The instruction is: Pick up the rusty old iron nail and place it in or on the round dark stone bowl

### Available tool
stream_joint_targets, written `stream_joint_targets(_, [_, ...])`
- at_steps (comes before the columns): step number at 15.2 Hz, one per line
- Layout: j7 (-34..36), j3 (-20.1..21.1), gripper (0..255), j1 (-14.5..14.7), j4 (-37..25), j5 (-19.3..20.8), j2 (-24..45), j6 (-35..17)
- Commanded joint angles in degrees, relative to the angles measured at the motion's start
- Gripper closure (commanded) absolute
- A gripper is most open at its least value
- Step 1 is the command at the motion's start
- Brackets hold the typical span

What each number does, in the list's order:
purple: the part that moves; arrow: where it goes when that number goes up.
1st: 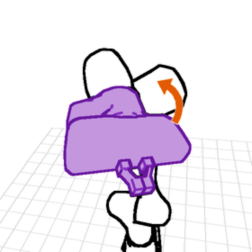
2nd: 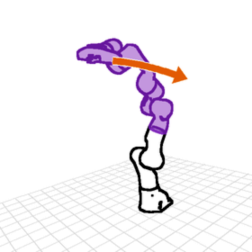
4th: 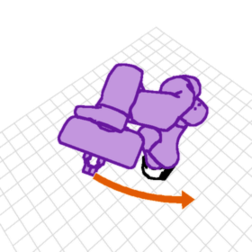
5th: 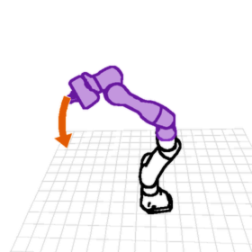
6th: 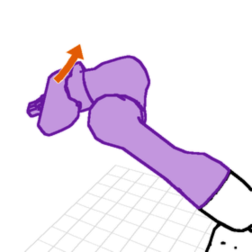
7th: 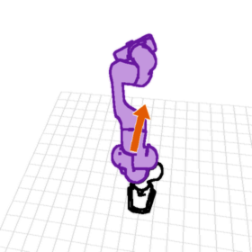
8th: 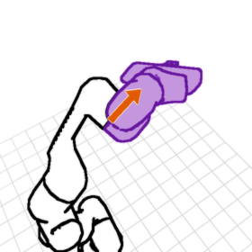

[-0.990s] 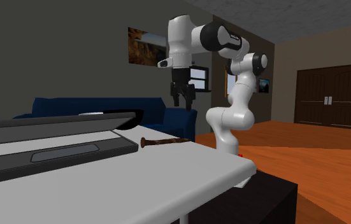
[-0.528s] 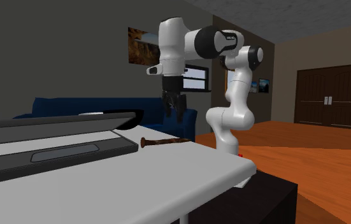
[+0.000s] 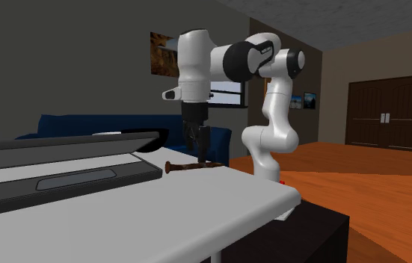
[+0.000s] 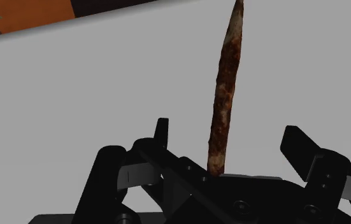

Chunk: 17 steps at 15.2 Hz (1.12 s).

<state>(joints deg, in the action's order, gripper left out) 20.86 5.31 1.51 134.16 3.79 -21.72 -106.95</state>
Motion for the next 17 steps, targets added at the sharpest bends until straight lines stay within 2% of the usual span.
stream_joint_targets(1, [0.1,0.0,0,-0.1,1.4,0.1,0.3,-1.7])
stream_joint_targets(4, [0.1,-0.1,0,-0.1,3.1,0.2,0.6,-3.7])
stream_joint_targets(11, [0.1,-0.1,0,-0.1,3.1,0.2,0.6,-3.7])
stream_joint_targets(12, [0.1,-0.1,255,-0.1,3.1,0.2,0.6,-3.7])
stream_joint_targets(17, [0.1,-0.1,255,-0.1,3.1,0.2,0.6,-3.7])
